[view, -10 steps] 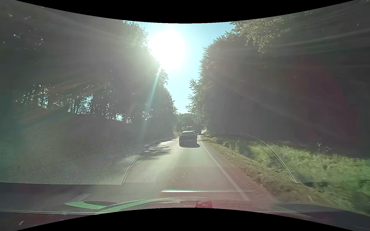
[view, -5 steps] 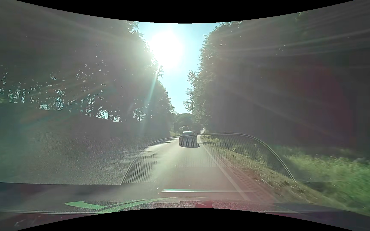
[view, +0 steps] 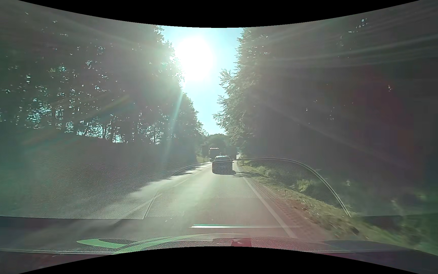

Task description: Follow the waypoints while adhering to traffic rules and regulations

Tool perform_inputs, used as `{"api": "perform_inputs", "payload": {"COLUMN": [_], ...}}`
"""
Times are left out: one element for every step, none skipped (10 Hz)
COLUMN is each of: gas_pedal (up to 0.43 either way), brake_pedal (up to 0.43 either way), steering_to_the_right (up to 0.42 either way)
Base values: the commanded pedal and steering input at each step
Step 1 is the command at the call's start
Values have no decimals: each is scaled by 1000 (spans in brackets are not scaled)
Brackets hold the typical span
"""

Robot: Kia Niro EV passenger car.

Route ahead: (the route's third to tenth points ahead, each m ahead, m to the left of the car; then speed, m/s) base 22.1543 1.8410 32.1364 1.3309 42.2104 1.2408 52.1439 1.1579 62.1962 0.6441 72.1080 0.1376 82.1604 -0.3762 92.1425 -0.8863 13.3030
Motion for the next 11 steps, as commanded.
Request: {"api": "perform_inputs", "payload": {"gas_pedal": [150,150,150,150,150,150,150,150,150,150,150], "brake_pedal": [0,0,0,0,0,0,0,0,0,0,0], "steering_to_the_right": [4,4,4,4,3,4,4,4,4,3,3]}}
